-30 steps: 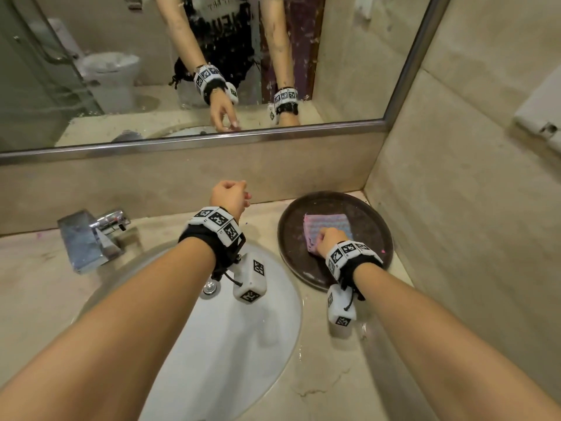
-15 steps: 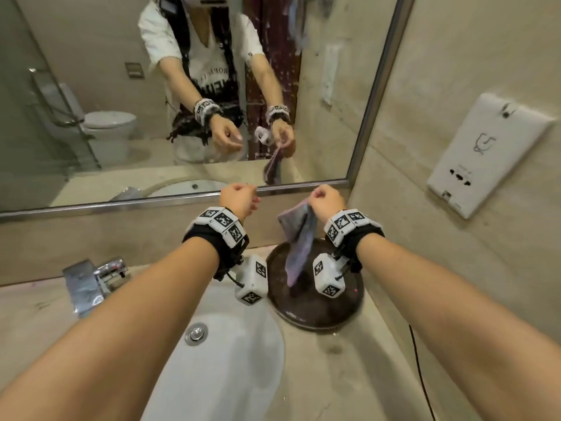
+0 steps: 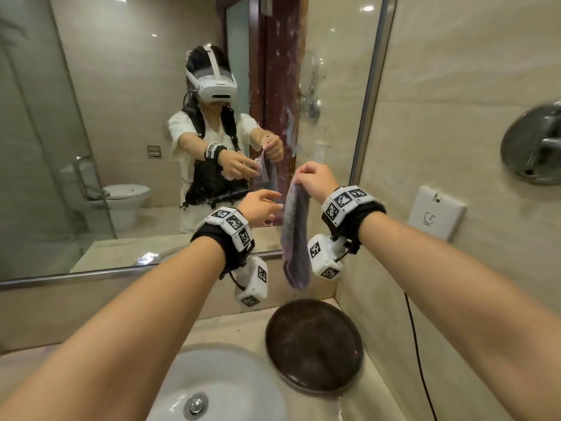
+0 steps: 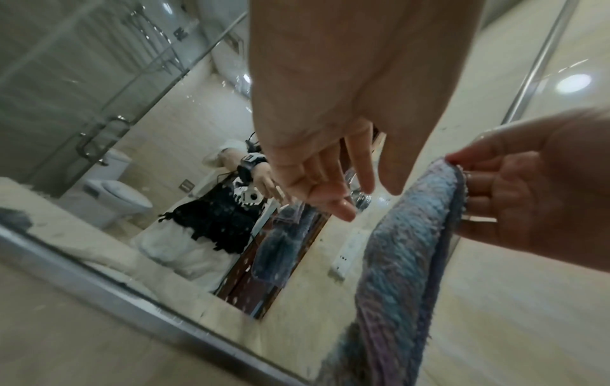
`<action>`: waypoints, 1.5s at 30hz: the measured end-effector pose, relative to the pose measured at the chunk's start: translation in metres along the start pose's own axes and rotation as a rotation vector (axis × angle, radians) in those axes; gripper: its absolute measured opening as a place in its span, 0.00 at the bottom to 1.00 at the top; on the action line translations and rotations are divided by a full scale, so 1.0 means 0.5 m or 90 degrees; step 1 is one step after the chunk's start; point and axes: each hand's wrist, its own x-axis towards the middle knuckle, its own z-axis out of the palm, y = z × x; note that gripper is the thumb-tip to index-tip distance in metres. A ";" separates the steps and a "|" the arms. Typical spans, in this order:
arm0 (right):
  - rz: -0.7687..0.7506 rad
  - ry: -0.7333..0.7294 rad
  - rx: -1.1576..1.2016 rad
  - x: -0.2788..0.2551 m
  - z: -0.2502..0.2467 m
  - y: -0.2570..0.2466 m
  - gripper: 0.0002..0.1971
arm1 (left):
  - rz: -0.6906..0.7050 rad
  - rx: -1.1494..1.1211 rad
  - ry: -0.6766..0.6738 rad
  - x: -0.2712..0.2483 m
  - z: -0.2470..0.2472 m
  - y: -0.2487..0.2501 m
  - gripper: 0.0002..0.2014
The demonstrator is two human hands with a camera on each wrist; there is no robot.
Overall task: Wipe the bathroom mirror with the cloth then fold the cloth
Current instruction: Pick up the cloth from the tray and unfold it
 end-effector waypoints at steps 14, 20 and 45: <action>-0.085 -0.001 0.004 0.018 -0.028 -0.114 0.15 | 0.157 0.153 0.119 -0.013 -0.103 0.100 0.09; -0.065 -0.031 0.043 0.013 -0.040 -0.143 0.14 | 0.195 0.190 0.177 -0.009 -0.143 0.124 0.06; -0.106 -0.180 -0.179 0.008 -0.091 -0.168 0.12 | 0.286 0.182 0.266 0.025 -0.205 0.198 0.08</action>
